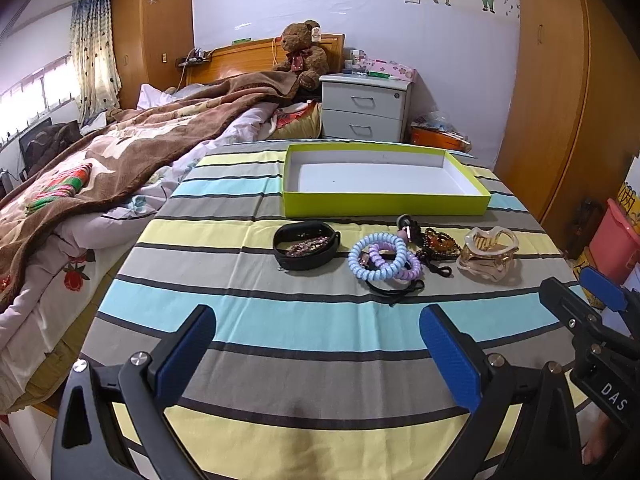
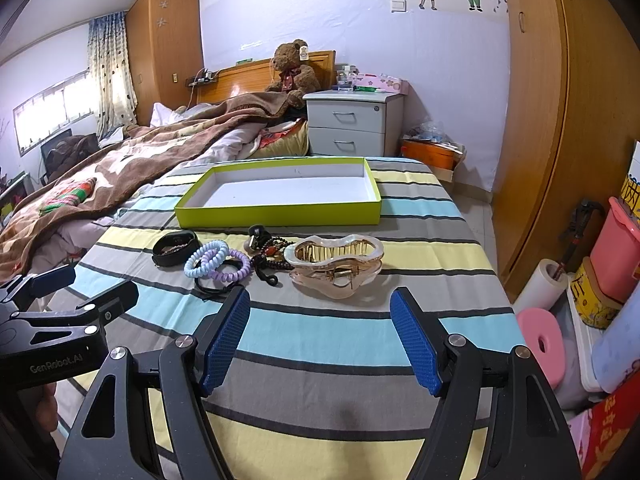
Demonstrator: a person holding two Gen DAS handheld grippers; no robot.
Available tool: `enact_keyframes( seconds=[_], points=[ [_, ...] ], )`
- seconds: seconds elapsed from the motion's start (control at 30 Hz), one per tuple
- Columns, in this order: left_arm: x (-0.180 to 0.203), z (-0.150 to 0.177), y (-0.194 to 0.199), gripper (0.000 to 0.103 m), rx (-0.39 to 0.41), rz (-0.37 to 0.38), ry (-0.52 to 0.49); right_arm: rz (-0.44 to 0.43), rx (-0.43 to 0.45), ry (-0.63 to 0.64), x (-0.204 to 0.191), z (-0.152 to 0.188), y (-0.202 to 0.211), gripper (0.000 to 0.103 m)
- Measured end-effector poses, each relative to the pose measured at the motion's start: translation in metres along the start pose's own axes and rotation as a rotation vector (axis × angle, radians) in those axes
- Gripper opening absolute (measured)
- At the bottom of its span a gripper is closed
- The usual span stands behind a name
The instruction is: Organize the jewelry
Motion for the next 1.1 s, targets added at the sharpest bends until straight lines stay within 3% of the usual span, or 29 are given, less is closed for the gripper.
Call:
enact_keyframes(
  seconds=[1.1],
  points=[
    [-0.007, -0.0036, 0.0054, 0.103, 0.002, -0.013, 0.014, -0.003, 0.002, 0.004, -0.0043, 0.0002, 0.002, 0.073]
  ],
)
Point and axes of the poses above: each gripper's, at about its wrist camera, not at the fingertips, and y roughly against the way its jaws point, x to its right, z to its underside, the point moved 8 cm from there along -y, roughly the way its jaws point, and after that the axes turned 5 degrees about z, right-handed, at the moved point
